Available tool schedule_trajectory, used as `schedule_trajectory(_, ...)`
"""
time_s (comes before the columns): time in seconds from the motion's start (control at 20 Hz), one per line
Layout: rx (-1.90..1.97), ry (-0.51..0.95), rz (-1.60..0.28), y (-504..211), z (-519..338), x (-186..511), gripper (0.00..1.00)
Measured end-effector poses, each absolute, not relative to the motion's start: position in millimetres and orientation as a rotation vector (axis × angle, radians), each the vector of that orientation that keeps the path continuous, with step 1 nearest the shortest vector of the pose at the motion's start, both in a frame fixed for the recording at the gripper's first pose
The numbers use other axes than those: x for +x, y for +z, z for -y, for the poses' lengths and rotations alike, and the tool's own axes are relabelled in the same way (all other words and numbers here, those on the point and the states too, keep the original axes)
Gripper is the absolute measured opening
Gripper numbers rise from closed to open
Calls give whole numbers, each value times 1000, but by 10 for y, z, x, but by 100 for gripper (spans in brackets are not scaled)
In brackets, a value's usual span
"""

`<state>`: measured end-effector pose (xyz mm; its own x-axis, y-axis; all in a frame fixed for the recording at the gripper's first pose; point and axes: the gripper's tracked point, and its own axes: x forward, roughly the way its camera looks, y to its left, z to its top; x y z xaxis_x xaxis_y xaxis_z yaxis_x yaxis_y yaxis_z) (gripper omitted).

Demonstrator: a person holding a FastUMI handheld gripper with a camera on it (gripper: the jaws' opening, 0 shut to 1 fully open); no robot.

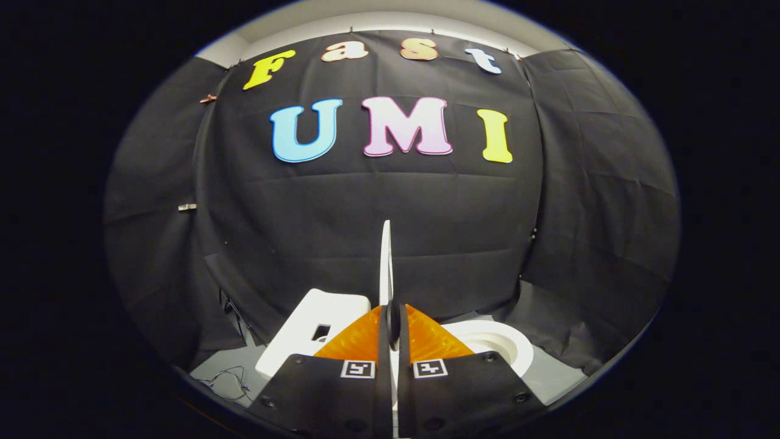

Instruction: Open the toilet lid.

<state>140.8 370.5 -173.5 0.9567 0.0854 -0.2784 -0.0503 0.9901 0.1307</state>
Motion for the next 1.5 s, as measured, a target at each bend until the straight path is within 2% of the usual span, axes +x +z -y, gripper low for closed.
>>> schedule_trajectory(0.45,-7,186,-255,-1799,-4598,1263,8)
schedule_trajectory(0.8,-94,151,-236,-1786,-4667,1256,8)
schedule_trajectory(0.95,-81,145,-269,-1930,-4705,1252,12)
schedule_trajectory(1.3,-54,198,-274,-1929,-4784,1100,100)
schedule_trajectory(1.5,-49,190,-253,-1805,-4758,1101,99)
